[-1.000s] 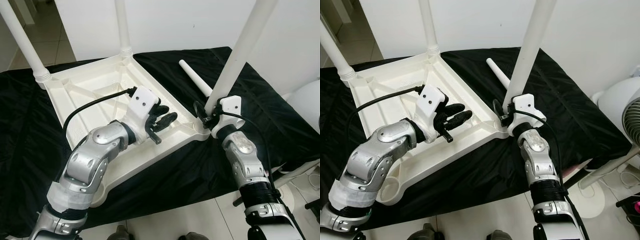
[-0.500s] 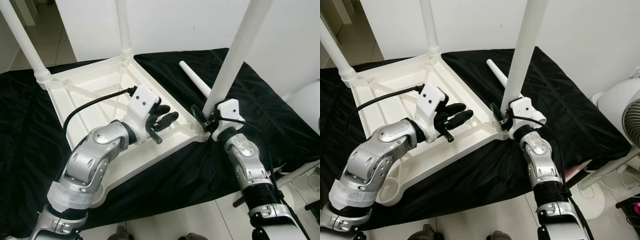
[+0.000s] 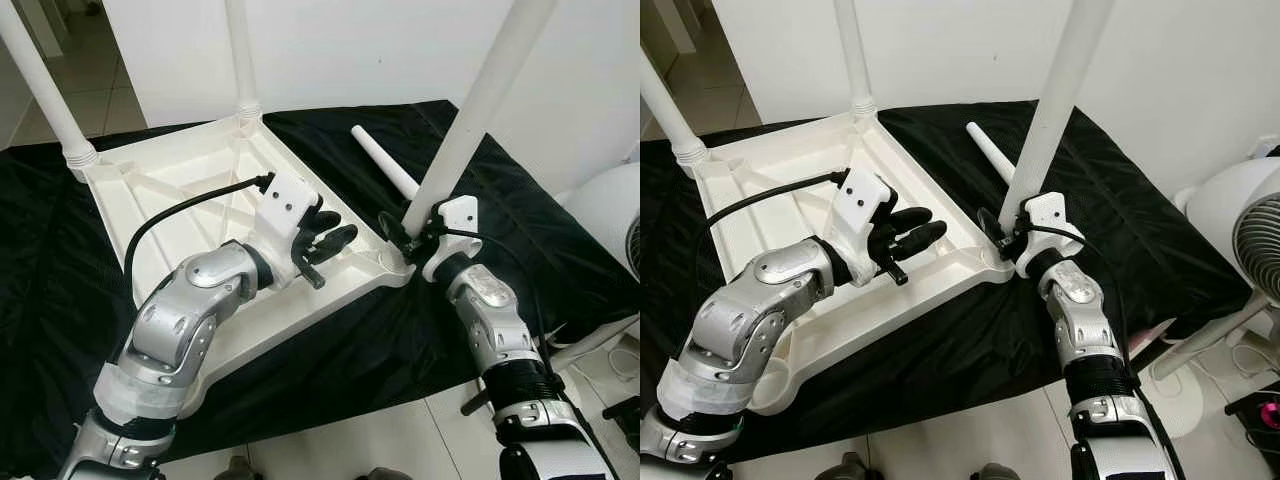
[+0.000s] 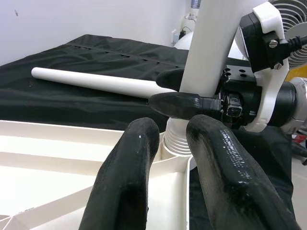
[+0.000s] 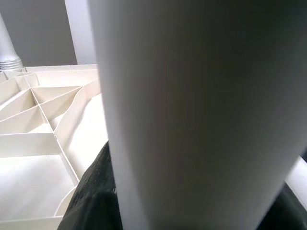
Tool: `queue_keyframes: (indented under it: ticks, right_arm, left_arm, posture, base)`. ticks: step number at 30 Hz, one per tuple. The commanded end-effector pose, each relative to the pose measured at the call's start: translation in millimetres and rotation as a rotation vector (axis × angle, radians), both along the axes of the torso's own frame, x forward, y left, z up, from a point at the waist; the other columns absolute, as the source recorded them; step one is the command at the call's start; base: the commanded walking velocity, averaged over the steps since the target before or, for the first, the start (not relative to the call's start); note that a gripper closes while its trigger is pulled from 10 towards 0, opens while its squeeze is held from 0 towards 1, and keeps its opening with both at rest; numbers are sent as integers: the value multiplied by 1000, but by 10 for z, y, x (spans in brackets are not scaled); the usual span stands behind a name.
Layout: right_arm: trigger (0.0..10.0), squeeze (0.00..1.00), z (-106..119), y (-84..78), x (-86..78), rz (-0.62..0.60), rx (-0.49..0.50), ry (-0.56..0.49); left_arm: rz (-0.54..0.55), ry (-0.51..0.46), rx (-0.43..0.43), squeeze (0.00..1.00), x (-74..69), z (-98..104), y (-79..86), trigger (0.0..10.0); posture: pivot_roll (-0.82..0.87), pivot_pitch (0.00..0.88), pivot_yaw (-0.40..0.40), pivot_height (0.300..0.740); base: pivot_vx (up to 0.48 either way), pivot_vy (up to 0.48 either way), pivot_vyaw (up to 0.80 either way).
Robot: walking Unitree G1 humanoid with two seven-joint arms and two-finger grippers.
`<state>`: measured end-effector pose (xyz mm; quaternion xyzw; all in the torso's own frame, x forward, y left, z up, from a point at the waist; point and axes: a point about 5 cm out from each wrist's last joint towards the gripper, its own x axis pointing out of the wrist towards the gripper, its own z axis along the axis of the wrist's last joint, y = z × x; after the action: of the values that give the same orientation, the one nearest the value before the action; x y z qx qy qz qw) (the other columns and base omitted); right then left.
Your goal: Building children table
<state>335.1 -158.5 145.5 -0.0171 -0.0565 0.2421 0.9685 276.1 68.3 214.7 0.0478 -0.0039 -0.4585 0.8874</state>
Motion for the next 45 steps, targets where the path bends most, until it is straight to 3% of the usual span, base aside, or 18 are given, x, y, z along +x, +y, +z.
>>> queue_keyframes:
  ticks: [1, 10, 29, 38, 45]
  right_arm:
    - [10000, 0, -235, 39, -28, 12, 23, 134]
    - [10000, 0, -234, 24, 45, -25, 99, 215]
    - [10000, 0, -173, 95, 157, -17, 82, 249]
    - [10000, 0, -125, 202, 183, -119, 91, 201]
    - [10000, 0, -43, 340, 200, -268, 174, 182]
  left_arm:
    - [12, -14, -5, 0, -2, 49, 10, 10000]
    - [15, -17, -7, 0, 3, 65, 10, 10000]
    - [28, -17, -15, 0, 3, 94, 13, 10000]
    - [31, -21, -21, 0, -1, 107, 13, 10000]
    - [32, -22, -25, 0, 3, 115, 9, 10000]
  posture:
    - [-48, 3, 25, 740]
    - [-49, 14, 24, 740]
    - [-48, 37, 21, 740]
    - [-47, 33, 17, 740]
    - [-47, 33, 17, 740]
  base:
    - [0, 0, 0]
    - [0, 0, 0]
    - [0, 0, 0]
    - [0, 0, 0]
    - [0, 0, 0]
